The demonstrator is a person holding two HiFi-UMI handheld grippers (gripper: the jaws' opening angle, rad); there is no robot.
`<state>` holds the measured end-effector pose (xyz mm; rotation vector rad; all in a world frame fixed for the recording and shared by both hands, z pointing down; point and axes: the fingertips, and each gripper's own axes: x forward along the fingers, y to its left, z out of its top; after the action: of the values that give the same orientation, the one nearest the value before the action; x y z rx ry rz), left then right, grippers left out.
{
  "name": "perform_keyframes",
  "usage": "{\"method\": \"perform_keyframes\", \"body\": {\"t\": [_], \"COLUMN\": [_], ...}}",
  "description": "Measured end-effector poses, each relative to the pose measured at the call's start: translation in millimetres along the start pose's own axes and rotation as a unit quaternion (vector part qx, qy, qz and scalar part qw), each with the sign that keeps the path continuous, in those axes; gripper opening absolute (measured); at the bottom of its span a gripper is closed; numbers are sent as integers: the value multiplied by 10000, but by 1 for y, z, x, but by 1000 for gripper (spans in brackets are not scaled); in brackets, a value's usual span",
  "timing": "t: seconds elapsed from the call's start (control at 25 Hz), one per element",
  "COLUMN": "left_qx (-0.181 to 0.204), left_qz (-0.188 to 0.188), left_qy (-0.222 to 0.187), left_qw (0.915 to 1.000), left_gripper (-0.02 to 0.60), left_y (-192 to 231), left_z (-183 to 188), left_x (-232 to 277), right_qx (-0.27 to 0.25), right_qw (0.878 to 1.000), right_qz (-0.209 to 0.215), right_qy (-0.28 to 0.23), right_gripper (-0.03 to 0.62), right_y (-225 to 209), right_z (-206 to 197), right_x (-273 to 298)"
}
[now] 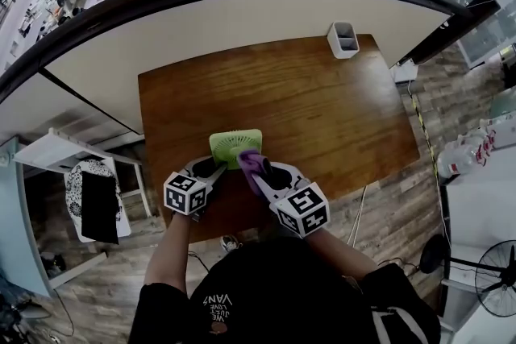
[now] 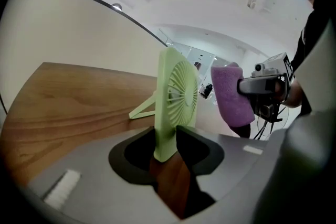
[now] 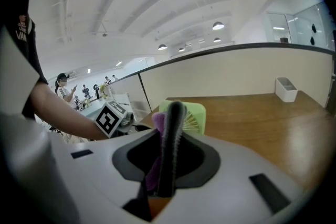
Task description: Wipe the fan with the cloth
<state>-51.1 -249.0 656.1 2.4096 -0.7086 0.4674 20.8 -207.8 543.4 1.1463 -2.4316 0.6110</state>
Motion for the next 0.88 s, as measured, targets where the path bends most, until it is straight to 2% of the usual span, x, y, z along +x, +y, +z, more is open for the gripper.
{"method": "perform_keyframes", "body": {"t": [0.2, 0.72, 0.88], "left_qx": [54, 7, 27], "left_qz": [132, 39, -9], "left_qy": [62, 64, 100], "left_qw": [9999, 10000, 9999], "left_gripper": [129, 110, 104], "left_y": [-1, -10, -10], "left_z": [-2, -8, -9], "left_x": [0, 0, -1], "right_qx": [-242, -885, -1105], "right_qw": [9996, 9936, 9918], "right_qz": [173, 698, 630], "right_qy": [-26, 50, 139], "right_gripper": [84, 84, 84], "right_y": [6, 33, 34], "right_z": [14, 31, 27], "right_x": [11, 56, 69]}}
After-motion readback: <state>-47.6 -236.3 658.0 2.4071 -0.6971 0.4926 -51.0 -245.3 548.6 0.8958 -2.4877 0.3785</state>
